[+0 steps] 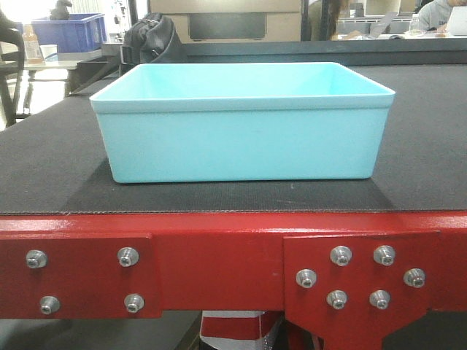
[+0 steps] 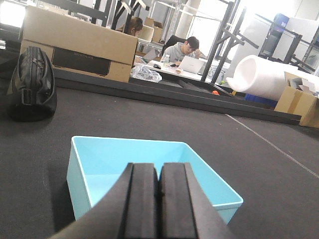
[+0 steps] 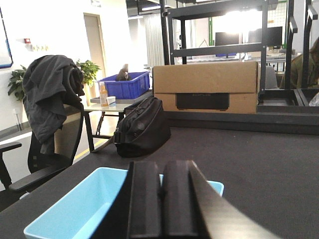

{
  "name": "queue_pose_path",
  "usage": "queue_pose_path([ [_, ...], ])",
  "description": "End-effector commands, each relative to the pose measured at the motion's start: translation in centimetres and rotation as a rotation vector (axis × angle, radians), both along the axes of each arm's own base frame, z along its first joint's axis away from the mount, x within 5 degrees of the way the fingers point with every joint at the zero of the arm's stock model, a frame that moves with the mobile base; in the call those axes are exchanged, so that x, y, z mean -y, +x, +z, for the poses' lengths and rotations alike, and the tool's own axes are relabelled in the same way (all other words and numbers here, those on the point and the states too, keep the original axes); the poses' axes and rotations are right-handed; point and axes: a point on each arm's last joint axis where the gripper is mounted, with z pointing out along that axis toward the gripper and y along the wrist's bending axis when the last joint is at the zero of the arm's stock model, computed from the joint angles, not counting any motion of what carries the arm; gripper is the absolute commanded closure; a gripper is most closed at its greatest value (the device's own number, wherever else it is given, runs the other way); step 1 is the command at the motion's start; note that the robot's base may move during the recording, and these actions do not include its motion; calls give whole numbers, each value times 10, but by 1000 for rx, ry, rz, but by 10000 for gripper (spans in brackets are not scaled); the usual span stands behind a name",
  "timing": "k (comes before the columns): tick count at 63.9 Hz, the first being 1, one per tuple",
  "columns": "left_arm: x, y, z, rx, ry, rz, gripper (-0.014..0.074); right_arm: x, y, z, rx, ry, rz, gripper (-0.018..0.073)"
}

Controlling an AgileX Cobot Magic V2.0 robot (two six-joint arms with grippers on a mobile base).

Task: Fetch blue bin and place on conveyor start
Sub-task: 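Open both grippers and raise them away from the bin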

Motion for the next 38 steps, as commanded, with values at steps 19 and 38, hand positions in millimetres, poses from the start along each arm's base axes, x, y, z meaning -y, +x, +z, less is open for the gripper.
queue_pose_path([
  [19, 0, -1, 1, 15, -1, -8, 707, 0, -2, 1, 22, -8, 9, 722],
  [38, 0, -1, 1, 15, -1, -8, 707, 13, -10, -30, -33, -144, -117, 722],
])
